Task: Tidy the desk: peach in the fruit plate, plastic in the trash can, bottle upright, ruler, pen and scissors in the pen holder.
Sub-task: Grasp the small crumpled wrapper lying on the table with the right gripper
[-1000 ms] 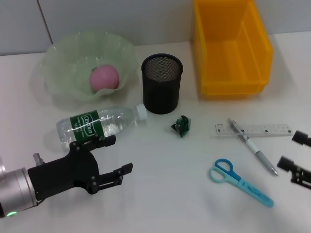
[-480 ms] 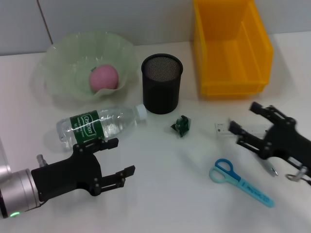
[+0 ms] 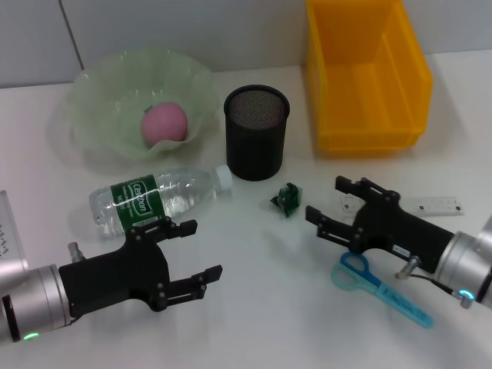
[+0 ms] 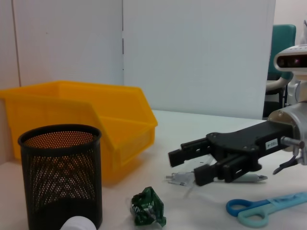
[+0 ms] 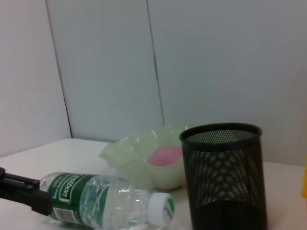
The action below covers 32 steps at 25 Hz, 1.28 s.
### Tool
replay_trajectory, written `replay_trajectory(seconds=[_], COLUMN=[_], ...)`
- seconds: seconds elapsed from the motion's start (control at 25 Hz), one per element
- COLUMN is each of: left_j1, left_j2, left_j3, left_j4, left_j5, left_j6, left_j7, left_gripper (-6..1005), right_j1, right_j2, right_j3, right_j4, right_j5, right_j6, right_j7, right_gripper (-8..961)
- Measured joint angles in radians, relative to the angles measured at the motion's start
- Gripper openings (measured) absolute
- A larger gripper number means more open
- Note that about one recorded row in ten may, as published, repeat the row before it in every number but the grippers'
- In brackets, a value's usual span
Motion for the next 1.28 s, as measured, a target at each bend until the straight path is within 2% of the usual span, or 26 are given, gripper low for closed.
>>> replay_trajectory(seconds=[0.12,0.2,0.28,0.32,0.36,0.4,0.44,0.48,0.6,0.64,0.68,0.72,0.76,0.84,0.88,1.0,1.04,1.28], left_j1=[0.000,0.000,0.002,0.002,0.002,0.001,-0.001,-0.001,-0.005,-0.006,-0.006,-0.006,-0.006,-0.009,-0.009,-0.008,-0.007,-0.004], left_j2=[0.000,0.000,0.002,0.002,0.002,0.002,0.002,0.002,0.002,0.002,0.002,0.002,0.002,0.000,-0.001,-0.001,-0.001,-0.001], left_j3=[0.001,0.002,0.002,0.002,0.002,0.003,0.005,0.005,0.007,0.007,0.007,0.007,0.007,0.007,0.007,0.007,0.007,0.006], left_j4=[0.000,0.000,0.000,0.000,0.000,0.000,0.000,0.000,-0.001,-0.001,-0.001,-0.001,-0.001,-0.001,-0.001,-0.001,-0.002,-0.001], left_j5=[0.000,0.000,0.000,0.000,0.000,0.000,0.000,0.000,0.000,0.000,0.000,0.000,0.000,0.000,0.000,-0.001,-0.002,-0.003], left_j6=[0.000,0.000,0.000,0.000,0.000,0.000,0.000,0.000,0.000,0.000,0.000,0.000,0.000,-0.001,-0.002,-0.002,-0.003,-0.004], left_j7=[-0.005,-0.007,-0.010,-0.010,-0.010,-0.010,-0.010,-0.010,-0.010,-0.010,-0.010,-0.010,-0.010,-0.005,-0.003,-0.002,-0.002,-0.001], left_gripper=[785,785,785,785,785,785,785,785,785,785,785,785,785,785,785,785,785,785], right_j1=[0.012,0.003,-0.008,-0.026,-0.026,-0.035,-0.049,-0.049,-0.057,-0.059,-0.059,-0.050,-0.050,-0.007,-0.007,0.062,0.106,0.180], right_j2=[-0.001,-0.006,-0.010,-0.004,-0.004,0.000,0.005,0.005,0.005,0.002,0.002,-0.004,-0.004,-0.006,-0.006,-0.007,-0.006,-0.006], right_j3=[-0.011,-0.026,-0.057,-0.122,-0.122,-0.157,-0.231,-0.231,-0.367,-0.472,-0.472,-0.574,-0.574,-0.698,-0.698,-0.824,-0.887,-1.001], right_j4=[0.019,0.004,-0.065,-0.220,-0.220,-0.311,-0.470,-0.470,-0.718,-0.870,-0.870,-1.032,-1.032,-1.216,-1.216,-1.304,-1.312,-1.277], right_j5=[0.000,-0.004,-0.011,-0.016,-0.016,-0.014,-0.008,-0.008,-0.005,-0.024,-0.024,-0.083,-0.083,-0.218,-0.218,-0.363,-0.428,-0.503], right_j6=[0.005,-0.064,-0.146,-0.224,-0.224,-0.260,-0.318,-0.318,-0.349,-0.344,-0.344,-0.338,-0.338,-0.334,-0.334,-0.334,-0.313,-0.229], right_j7=[0.002,0.049,0.152,0.334,0.334,0.412,0.544,0.544,0.772,0.931,0.931,1.122,1.122,1.360,1.360,1.568,1.669,1.826], right_gripper=[803,803,803,802,802,802,802,802,802,802,802,802,802,802,802,802,803,803])
